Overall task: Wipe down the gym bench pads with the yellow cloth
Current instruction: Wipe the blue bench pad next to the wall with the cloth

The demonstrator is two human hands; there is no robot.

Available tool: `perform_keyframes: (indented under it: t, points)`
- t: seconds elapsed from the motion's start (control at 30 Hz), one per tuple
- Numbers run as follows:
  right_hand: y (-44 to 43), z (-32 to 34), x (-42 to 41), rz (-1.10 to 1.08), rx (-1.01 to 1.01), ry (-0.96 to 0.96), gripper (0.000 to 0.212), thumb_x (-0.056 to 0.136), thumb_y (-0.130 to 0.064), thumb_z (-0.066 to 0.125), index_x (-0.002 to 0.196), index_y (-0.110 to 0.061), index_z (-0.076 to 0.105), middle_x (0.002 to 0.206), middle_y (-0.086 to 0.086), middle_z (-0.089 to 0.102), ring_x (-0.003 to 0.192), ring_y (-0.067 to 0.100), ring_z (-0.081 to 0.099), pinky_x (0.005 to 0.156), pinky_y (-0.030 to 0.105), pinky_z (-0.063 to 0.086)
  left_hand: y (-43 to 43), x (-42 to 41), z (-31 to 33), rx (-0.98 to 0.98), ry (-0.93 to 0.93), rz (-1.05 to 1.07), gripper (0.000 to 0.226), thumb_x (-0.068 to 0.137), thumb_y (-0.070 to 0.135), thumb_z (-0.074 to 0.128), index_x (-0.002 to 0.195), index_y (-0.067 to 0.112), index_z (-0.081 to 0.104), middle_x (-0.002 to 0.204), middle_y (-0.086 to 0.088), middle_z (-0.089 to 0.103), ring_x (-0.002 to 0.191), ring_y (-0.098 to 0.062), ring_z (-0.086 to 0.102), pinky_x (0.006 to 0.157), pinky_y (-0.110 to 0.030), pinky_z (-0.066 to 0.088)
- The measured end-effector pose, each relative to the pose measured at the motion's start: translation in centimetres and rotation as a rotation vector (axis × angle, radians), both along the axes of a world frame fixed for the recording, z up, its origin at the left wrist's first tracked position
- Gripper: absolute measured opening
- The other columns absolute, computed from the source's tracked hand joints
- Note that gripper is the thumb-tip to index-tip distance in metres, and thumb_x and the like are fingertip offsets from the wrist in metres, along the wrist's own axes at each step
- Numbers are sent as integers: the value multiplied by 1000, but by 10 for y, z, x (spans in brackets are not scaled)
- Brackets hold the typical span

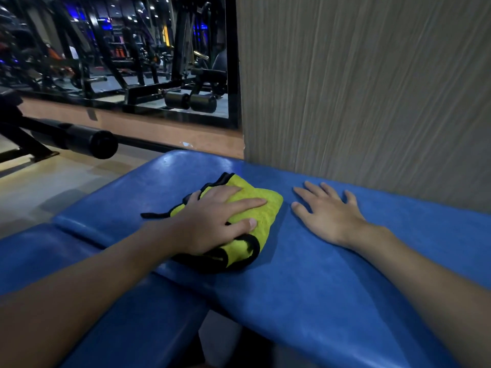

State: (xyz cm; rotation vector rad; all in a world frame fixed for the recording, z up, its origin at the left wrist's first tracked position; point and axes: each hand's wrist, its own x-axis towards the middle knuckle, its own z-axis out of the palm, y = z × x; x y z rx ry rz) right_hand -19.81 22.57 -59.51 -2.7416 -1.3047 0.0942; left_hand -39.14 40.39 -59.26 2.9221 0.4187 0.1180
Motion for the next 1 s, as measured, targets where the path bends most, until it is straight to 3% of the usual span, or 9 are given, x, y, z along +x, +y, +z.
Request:
perform_keyframes:
  t: [0.13,0.3,0.43,0.77,1.0]
  points:
    - [-1,-1,0,8,-10,-5,59,100,-58,13,156,-39,13,166,-10,2,153,17,-4,119,57,-3,28,49,-2,5,3,-11,63,76,85,7,138,75,8,163,6,20,152,-10,5,115,-64,11]
    - [-1,-3,2,12,-5,-18,59,99,-58,12,155,-40,12,166,-11,2,153,18,-5,119,57,-4,47,114,5,17,19,32,72,73,86,9,142,69,17,162,2,23,150,-19,14,112,-68,14]
    - [-1,-4,4,13,13,-8,60,97,-60,12,154,-42,14,166,-12,4,152,17,-4,119,55,-5,48,134,6,34,-5,77,52,94,74,24,145,64,22,160,-2,24,147,-29,18,112,-68,14]
    - [-2,-3,2,9,37,13,59,98,-61,15,153,-42,19,165,-12,8,152,17,0,119,55,-3,26,68,2,27,33,43,50,96,72,18,145,68,10,165,-2,13,152,-18,2,115,-67,6]
    - [-2,5,-5,-13,-6,11,59,99,-61,17,154,-40,22,165,-10,10,152,20,4,118,59,0,2,-8,2,33,28,18,67,78,83,4,143,70,7,161,3,19,150,-12,5,116,-63,10]
